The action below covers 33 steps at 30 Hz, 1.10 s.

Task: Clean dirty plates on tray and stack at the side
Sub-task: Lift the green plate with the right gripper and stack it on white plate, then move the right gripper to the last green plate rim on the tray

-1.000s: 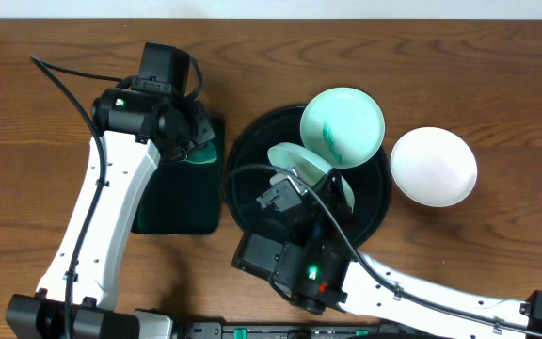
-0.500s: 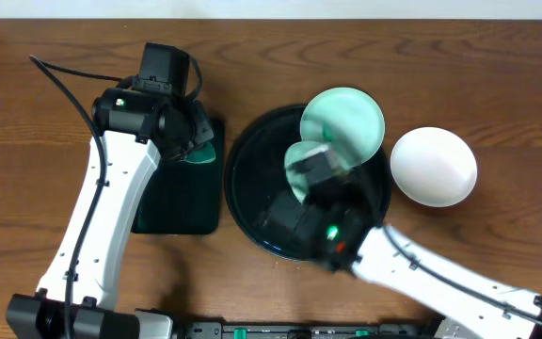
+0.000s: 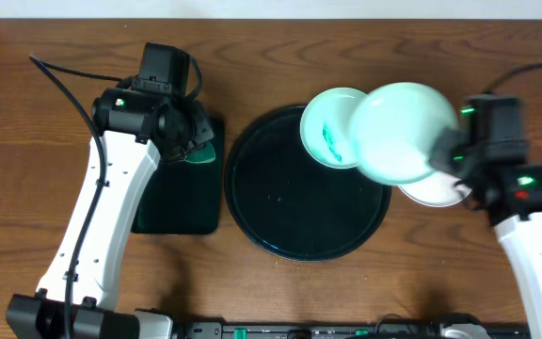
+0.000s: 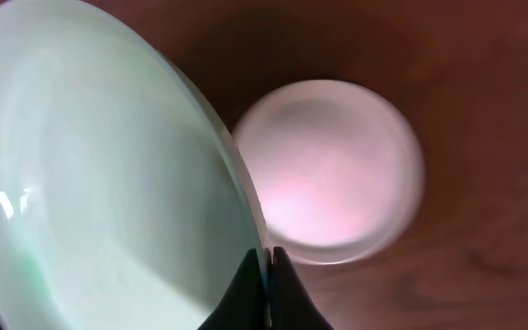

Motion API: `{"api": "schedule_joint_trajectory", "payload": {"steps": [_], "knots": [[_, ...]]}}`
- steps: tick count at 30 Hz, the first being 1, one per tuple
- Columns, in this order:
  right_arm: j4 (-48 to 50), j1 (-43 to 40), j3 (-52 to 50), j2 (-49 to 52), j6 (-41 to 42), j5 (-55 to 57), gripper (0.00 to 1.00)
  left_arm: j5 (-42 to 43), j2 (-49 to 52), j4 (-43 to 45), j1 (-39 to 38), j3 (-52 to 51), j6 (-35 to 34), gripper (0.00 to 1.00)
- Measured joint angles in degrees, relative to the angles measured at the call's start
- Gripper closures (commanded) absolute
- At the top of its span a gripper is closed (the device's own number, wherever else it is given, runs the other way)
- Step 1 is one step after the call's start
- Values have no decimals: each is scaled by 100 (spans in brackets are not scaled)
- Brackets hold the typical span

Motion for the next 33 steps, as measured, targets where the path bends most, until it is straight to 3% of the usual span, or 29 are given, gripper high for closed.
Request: {"api": "schedule_joint_trajectory", "payload": {"steps": [6,15,27,33], "knots": [[55,-1851,-177,522,-52,-358,99,0,0,-15,0,0,20,93],[509,-2081,-822,1808,-229,-516,98,0,0,-26,0,0,85,93],[710,-2081,-752,2227,-544,-979,48,0,0,-24,0,0,87,93],[741,-1727,221,2124,-1342,-1880,33,0,0,-24,0,0,87,93]]}}
